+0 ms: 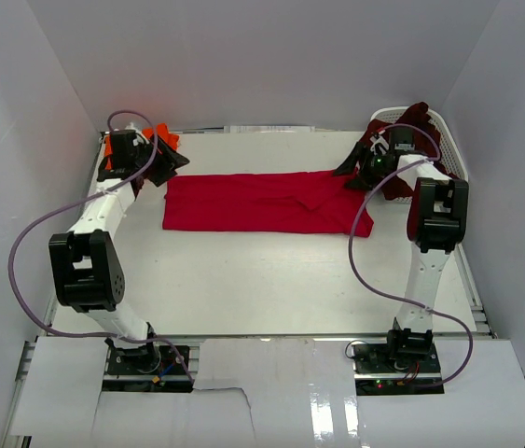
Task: Fold and stack the t-shirts
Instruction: Fold the other side of the tshirt into a rectangle
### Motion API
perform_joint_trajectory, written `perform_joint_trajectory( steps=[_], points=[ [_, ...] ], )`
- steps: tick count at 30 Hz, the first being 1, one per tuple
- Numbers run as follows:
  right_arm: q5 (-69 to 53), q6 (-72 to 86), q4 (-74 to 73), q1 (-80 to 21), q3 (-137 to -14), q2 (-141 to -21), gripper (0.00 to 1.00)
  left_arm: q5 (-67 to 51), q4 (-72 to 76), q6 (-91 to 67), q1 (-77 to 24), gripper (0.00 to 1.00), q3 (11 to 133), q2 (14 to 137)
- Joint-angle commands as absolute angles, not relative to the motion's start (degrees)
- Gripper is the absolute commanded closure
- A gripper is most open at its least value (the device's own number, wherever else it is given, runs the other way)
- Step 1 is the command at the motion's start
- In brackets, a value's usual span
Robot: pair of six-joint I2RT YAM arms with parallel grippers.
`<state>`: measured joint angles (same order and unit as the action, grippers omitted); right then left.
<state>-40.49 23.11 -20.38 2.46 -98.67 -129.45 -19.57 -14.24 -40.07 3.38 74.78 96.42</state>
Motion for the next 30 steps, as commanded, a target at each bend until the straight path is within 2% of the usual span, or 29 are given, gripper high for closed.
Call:
perform_joint_trajectory(
  steps=[1, 7, 12, 19, 23, 24, 25, 26, 29, 30],
  points=[
    [-41.31, 22.32, -16.79, 2.2, -96.42, -123.23, 0.24, -22.67, -10.28, -34.29, 0.45, 0.34, 73.13, 92.11],
    [-37.71, 18.56, -19.24, 0.88, -91.93, -117.43, 0.23, -28.12, -10.11, -28.66, -7.11, 0.36, 74.09, 96.14],
    [-33.76, 14.42, -22.94, -2.89, -88.43, -113.13, 0.23, -33.74, -10.81, -28.13, -10.8, 0.42, 76.37, 104.04],
    [-32.25, 12.57, -24.52, -7.64, -82.36, -110.66, 0.25, -31.64, -11.07, -28.74, -17.83, 0.47, 78.74, 108.89],
    [-34.28, 14.76, -21.36, -10.01, -78.14, -109.16, 0.26, -31.99, -10.11, -30.14, -20.56, 0.63, 79.98, 110.74],
    [-34.02, 14.68, -21.62, -10.37, -78.31, -109.33, 0.26, -32.25, -10.11, -30.32, -20.74, 0.68, 80.59, 111.09],
    [-34.1, 14.76, -22.14, -10.89, -78.75, -109.77, 0.26, -32.6, -10.11, -30.67, -20.92, 0.81, 80.77, 111.79],
    [-33.93, 14.85, -22.41, -11.07, -78.92, -110.04, 0.26, -33.39, -9.85, -30.85, -21.09, 0.86, 81.03, 112.14],
    [-33.93, 15.2, -21.89, -11.69, -78.93, -110.65, 0.27, -34.19, -9.67, -31.38, -21.71, 1.0, 82.26, 113.55],
    [-33.93, 15.73, -21.54, -11.86, -78.93, -110.83, 0.27, -34.62, -9.67, -31.29, -22.06, 1.0, 82.7, 114.08]
  ],
)
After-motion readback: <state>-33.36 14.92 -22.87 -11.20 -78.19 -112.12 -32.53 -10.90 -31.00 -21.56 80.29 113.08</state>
